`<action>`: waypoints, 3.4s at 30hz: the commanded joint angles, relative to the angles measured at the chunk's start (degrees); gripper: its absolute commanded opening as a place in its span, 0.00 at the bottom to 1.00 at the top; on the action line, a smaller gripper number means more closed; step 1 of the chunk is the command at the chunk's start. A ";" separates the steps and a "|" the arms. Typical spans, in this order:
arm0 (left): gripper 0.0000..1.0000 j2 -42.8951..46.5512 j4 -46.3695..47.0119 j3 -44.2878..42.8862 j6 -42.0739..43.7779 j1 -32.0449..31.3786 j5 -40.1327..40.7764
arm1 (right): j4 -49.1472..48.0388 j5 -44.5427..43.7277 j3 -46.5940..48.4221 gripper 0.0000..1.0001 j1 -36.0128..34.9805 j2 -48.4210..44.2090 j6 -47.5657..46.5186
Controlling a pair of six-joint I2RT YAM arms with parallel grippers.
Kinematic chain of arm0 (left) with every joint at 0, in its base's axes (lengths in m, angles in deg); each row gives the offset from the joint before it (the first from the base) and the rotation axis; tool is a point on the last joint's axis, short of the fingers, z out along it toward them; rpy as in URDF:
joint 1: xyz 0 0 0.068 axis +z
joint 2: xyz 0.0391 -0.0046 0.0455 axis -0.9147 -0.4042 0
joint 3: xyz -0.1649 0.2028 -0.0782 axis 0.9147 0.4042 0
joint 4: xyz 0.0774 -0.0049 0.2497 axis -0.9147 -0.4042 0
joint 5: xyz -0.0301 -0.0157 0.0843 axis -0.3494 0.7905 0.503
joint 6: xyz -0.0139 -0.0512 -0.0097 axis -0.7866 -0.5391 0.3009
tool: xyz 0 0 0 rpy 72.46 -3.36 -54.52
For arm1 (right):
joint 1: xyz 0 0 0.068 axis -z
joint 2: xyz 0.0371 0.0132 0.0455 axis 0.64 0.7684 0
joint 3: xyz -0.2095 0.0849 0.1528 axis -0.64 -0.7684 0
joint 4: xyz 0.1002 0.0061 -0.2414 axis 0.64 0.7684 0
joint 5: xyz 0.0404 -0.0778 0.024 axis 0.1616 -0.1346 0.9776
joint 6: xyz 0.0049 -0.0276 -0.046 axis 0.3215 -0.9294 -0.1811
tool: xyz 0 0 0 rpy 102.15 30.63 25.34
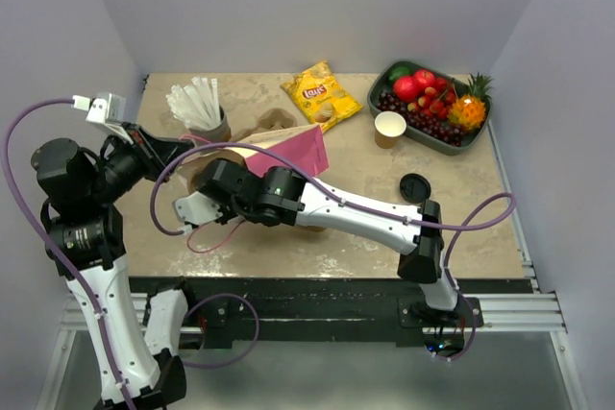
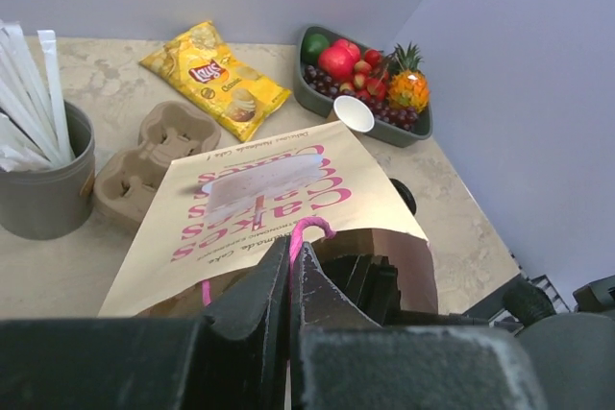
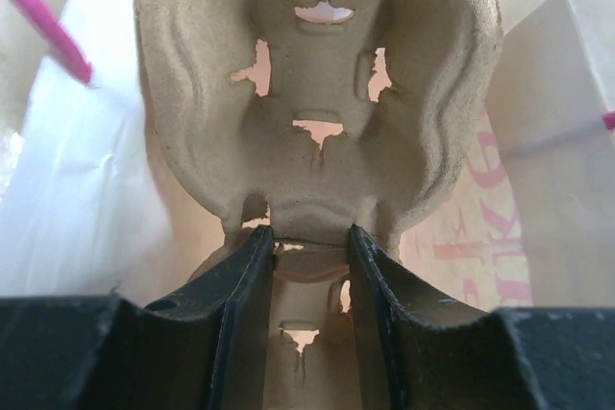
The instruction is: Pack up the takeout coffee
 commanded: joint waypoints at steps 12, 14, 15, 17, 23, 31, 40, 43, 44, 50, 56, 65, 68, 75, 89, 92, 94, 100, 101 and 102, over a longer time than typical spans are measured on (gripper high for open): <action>0.00 4.10 -3.41 -3.32 9.93 0.42 9.04 | 5.15 -6.68 1.63 0.00 -1.57 -2.85 2.64; 0.00 3.84 -2.62 -4.65 9.93 0.50 8.08 | 5.94 -7.47 1.98 0.00 -1.48 -2.07 2.81; 0.00 3.67 -2.36 -6.04 9.67 0.50 7.46 | 6.55 -7.65 3.20 0.00 -1.57 -1.54 2.90; 0.00 3.57 -2.09 -7.11 9.06 0.50 8.24 | 9.01 -7.83 5.22 0.00 -1.57 -0.14 2.81; 0.00 4.37 -1.65 -6.94 9.23 0.50 16.16 | 11.22 -1.77 12.35 0.00 -1.75 -1.35 3.61; 0.00 3.40 -1.13 -8.61 8.89 0.50 1.68 | 7.78 -1.34 4.70 0.00 -1.75 -4.52 4.04; 0.00 4.37 8.17 -8.96 -1.66 0.59 -9.41 | 13.85 12.38 3.30 0.00 -2.89 -3.64 2.20; 0.00 3.84 8.55 -8.96 -2.90 0.85 -10.64 | 14.47 14.14 2.07 0.00 -3.77 -4.17 -0.34; 0.00 3.75 8.46 -8.52 -2.90 0.94 -11.00 | 14.20 14.14 1.46 0.00 -4.38 -4.26 -1.31; 0.00 3.49 5.65 -7.20 -3.25 0.94 -11.26 | 13.76 14.76 2.32 0.00 -4.73 -2.94 -1.67; 0.00 0.25 -6.64 -13.07 3.85 1.47 -8.19 | 16.66 19.67 9.71 0.00 -4.82 0.84 -0.35; 0.00 -7.23 -13.87 -15.99 8.26 1.47 -0.90 | 9.89 25.65 7.84 0.00 -3.16 2.14 -2.72; 0.00 -9.95 -13.43 -15.12 7.83 1.47 -0.98 | 12.00 25.84 9.97 0.00 -2.01 4.79 -2.37; 0.00 -16.46 -13.00 -14.59 8.26 -2.12 -2.04 | 12.00 25.39 5.85 0.00 -0.26 6.99 -1.32; 0.28 -19.28 -9.21 -13.36 7.03 -5.56 -1.86 | 12.62 27.77 5.05 0.00 2.82 12.00 -1.76; 0.36 -19.54 -8.68 -12.39 7.12 -5.56 -2.03 | 12.36 28.56 4.97 0.00 3.26 12.53 -2.28; 0.39 -20.15 -8.16 -12.65 7.21 -5.56 -2.12 | 12.09 27.78 4.27 0.00 3.70 12.62 -3.59; 0.44 -21.74 -7.10 -14.14 6.68 -5.65 -1.68 | 10.60 24.08 4.70 0.00 4.31 13.93 -6.50; 0.45 -21.91 -6.93 -14.06 6.68 -5.56 -1.60 | 10.60 24.08 4.88 0.00 4.49 14.11 -6.68; 0.46 -22.26 -6.84 -14.06 6.59 -5.56 -1.68 | 10.51 24.08 5.14 0.00 4.75 14.63 -6.85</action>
